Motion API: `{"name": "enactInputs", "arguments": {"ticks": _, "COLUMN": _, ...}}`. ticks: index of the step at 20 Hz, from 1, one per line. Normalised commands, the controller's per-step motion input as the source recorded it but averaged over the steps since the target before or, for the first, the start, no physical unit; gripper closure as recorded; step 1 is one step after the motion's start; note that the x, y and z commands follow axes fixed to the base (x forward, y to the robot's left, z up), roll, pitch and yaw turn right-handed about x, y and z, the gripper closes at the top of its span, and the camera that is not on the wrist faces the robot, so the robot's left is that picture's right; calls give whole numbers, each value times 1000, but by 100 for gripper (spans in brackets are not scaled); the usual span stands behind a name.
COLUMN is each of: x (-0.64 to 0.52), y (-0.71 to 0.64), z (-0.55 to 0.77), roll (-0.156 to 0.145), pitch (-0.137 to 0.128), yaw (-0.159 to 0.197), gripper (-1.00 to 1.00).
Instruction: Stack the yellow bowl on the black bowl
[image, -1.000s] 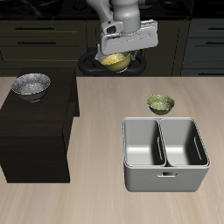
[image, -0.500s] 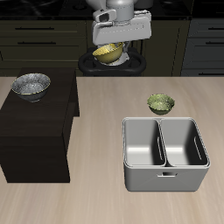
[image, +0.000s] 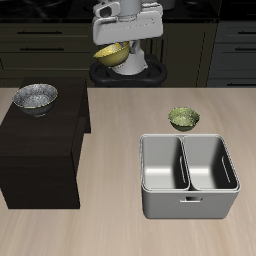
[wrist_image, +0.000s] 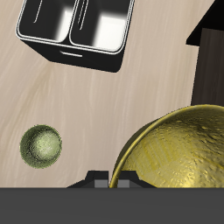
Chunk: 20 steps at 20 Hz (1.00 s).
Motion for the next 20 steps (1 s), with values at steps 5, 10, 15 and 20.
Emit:
{"name": "enactInputs", "arguments": {"ticks": 5, "x": 326, "y": -482, "z": 190, "roll": -49, "pitch": -10, "yaw": -13, "gripper": 100}}
{"name": "enactInputs", "arguments": {"ticks": 10, "x": 325, "y": -407, "z": 70, "roll": -22, "pitch": 15, "yaw": 0, "gripper": 100}}
{"name": "enactInputs", "arguments": {"ticks": 15, "x": 202, "y": -417, "z": 186, "roll": -31, "pitch": 2, "yaw": -30, "gripper": 100}}
{"name": "enactInputs", "arguments": {"ticks": 20, "x": 160, "y": -406, "z": 288, "roll": -55, "pitch": -17, "yaw": 11, "gripper": 100}}
